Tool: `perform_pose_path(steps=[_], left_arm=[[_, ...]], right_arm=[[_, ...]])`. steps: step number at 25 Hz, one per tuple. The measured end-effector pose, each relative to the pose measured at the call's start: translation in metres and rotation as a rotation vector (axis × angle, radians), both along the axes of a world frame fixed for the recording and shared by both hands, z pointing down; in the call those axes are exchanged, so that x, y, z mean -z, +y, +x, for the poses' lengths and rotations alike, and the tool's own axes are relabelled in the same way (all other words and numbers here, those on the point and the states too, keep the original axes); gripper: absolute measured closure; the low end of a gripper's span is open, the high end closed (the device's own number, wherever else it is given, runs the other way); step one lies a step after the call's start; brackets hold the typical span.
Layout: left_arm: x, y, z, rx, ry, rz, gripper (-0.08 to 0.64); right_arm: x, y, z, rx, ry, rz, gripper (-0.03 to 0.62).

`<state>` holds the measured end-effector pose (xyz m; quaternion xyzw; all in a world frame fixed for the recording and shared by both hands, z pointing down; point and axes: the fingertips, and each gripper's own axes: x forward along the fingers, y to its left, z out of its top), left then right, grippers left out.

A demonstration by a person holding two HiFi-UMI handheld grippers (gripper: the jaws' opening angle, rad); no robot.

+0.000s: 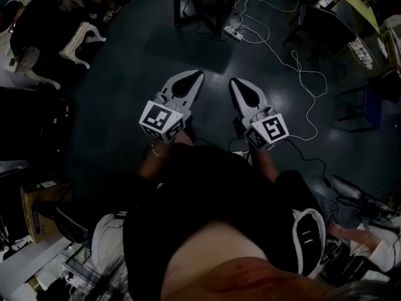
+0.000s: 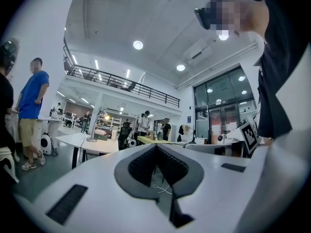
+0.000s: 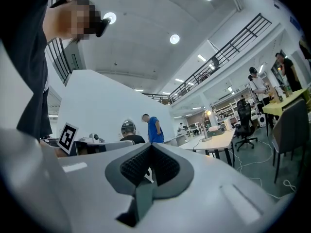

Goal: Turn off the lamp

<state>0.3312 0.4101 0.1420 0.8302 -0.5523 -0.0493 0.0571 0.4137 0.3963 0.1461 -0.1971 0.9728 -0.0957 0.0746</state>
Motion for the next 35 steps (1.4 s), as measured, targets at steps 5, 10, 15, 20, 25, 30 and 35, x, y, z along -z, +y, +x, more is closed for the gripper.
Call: perform_pose_path(steps=[5, 10, 15, 20, 25, 30, 35], left_arm=[[0.003, -0.009, -0.011, -0.014, -0.027, 0.021, 0.553], [-0.003, -0.035, -0.041, -0.023, -0.012, 0.012, 0.552], [-0.006, -0.053, -0.054, -0.042, 0.000, 0.006, 0.552], [-0.010, -0.077, -0.078, -0.062, 0.034, 0.009, 0.552], [-0.006, -0.104, -0.096, -0.100, 0.041, 0.012, 0.552], [-0.004, -0.125, -0.120, -0.111, 0.041, 0.010, 0.552], [-0.003, -0.137, -0.146, -0.113, 0.047, 0.013, 0.552]], right_arm=[[-0.002, -0.008, -0.017, -0.004, 0.000, -0.014, 0.592], [-0.006, -0.027, -0.045, -0.015, 0.006, -0.018, 0.594], [-0.014, -0.048, -0.057, -0.042, 0.020, -0.028, 0.592], [-0.015, -0.068, -0.083, -0.057, 0.025, -0.028, 0.592], [-0.009, -0.092, -0.103, -0.087, 0.026, -0.025, 0.592], [-0.007, -0.112, -0.125, -0.104, 0.025, -0.039, 0.592], [-0.008, -0.127, -0.149, -0.110, 0.028, -0.049, 0.592]])
